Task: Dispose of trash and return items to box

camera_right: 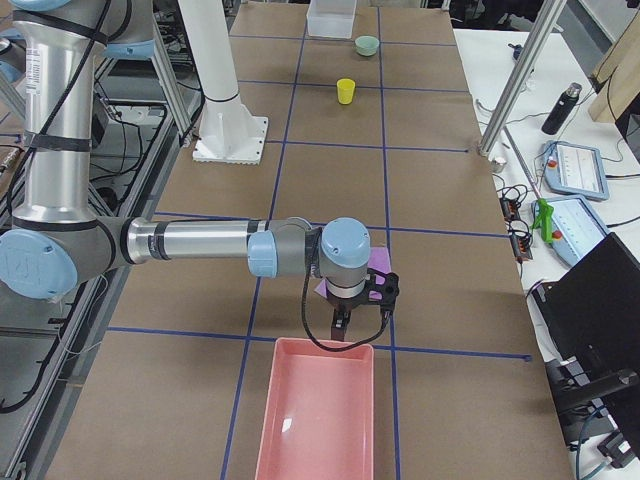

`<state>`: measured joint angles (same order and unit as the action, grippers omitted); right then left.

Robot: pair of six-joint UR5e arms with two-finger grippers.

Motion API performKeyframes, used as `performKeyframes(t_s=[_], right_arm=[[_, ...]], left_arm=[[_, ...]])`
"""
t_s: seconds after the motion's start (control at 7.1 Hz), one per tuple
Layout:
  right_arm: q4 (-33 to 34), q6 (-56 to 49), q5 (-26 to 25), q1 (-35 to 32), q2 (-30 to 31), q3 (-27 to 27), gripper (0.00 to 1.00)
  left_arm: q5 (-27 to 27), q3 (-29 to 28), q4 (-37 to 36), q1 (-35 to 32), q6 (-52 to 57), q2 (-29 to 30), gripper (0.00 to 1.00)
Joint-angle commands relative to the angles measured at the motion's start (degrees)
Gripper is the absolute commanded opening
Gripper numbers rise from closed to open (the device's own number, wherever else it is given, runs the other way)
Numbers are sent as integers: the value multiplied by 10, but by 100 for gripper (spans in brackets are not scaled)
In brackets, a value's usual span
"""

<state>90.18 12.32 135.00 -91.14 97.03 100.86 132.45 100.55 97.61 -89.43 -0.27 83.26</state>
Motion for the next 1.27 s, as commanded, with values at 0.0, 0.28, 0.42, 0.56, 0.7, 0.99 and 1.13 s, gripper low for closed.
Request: performKeyframes(t_s=[0.0,0.28,0.42,0.56,0.7,0.99,1.13], right_arm=[[0,1,0,0,0,0,100],[-1,1,0,0,-1,0,100],[-1,1,0,0,-1,1,100],[-1,1,0,0,-1,1,100],[-1,1,1,0,-1,1,100],[-1,1,2,0,-1,2,100],[0,1,2,0,-1,5,100]], left_arm=[[8,7,6,0,1,-12,99],[10,6,7,0,0,-13,99],[12,6,6,0,0,-5,99],[20,3,6,0,-7,-9,99],[18,7,2,3,-8,0,99],[16,-3,1,4,-7,26,99],[16,-9,6,5,-6,29,99]])
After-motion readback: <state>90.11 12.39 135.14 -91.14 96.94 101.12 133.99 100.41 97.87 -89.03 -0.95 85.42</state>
